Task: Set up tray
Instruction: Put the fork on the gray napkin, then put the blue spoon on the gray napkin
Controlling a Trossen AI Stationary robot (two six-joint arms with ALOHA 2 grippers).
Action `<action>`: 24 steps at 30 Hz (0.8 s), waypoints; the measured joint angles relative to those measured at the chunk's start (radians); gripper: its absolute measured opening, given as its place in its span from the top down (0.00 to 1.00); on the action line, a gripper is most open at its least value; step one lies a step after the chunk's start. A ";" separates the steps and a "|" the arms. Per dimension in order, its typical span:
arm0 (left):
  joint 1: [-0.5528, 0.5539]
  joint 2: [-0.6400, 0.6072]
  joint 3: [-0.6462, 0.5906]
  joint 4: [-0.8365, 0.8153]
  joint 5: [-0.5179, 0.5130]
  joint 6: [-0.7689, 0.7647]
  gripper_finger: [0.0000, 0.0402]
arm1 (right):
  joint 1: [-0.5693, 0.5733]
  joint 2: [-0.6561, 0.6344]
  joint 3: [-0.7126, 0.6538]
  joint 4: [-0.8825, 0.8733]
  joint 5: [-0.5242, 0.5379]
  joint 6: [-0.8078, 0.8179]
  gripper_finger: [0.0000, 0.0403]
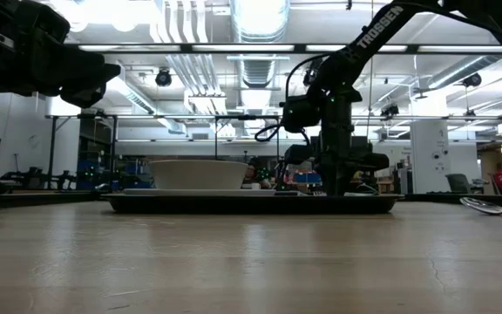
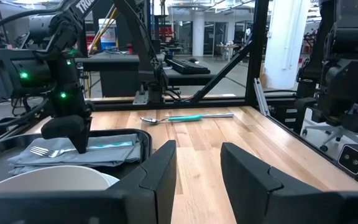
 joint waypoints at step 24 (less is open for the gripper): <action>0.000 0.000 0.000 0.000 0.000 0.000 0.73 | 0.000 -0.106 -0.004 -0.025 0.065 -0.053 0.76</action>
